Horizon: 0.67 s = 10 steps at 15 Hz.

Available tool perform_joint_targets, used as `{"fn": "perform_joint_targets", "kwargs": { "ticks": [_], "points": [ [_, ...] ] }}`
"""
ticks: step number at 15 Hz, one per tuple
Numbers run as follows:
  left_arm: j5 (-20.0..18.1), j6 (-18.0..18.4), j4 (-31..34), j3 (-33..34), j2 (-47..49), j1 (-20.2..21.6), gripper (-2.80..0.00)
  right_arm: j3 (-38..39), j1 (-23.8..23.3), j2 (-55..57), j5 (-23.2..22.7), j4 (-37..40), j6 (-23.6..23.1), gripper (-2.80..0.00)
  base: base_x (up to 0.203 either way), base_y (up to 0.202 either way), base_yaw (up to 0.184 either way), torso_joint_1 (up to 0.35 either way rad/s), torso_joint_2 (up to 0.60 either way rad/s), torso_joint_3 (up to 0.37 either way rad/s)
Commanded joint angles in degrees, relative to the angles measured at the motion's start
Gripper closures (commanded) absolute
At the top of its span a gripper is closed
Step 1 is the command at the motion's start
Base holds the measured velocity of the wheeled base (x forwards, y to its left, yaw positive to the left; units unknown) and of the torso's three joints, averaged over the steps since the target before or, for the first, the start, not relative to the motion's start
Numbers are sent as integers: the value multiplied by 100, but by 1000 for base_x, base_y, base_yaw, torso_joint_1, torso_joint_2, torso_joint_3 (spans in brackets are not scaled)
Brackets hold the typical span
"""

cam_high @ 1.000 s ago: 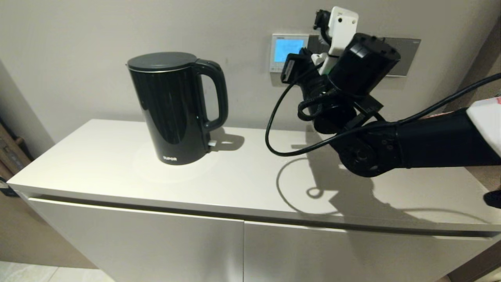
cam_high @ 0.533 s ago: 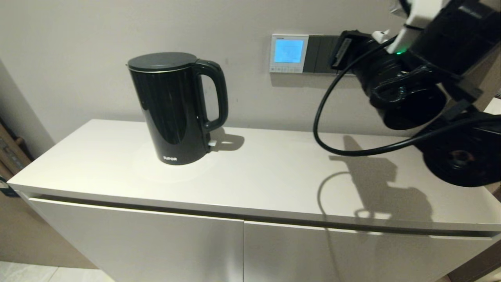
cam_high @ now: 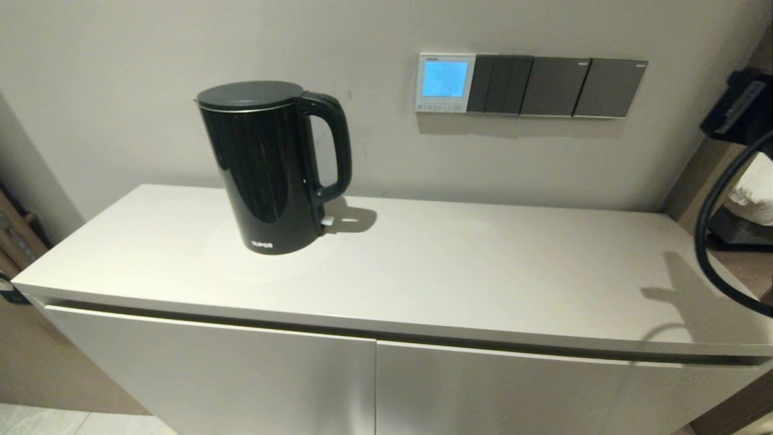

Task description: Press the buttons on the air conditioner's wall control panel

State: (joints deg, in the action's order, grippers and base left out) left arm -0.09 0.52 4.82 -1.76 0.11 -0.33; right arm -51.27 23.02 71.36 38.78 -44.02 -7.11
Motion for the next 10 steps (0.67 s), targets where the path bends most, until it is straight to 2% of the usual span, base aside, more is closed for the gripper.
{"fn": "perform_joint_targets", "kwargs": {
  "ticks": [1,7,10],
  "points": [
    [0,0,2,0,-2,-2,0,610,-500,-1201,28,307,-3,0,0,0,0,0,0,0],
    [-3,0,2,0,-2,-2,0,2435,-2015,-3480,-149,1622,-9,0,0,0,0,0,0,0],
    [0,0,2,0,-2,-2,0,3344,-2401,-4625,-372,2562,18,0,0,0,0,0,0,0]
  ]
}}
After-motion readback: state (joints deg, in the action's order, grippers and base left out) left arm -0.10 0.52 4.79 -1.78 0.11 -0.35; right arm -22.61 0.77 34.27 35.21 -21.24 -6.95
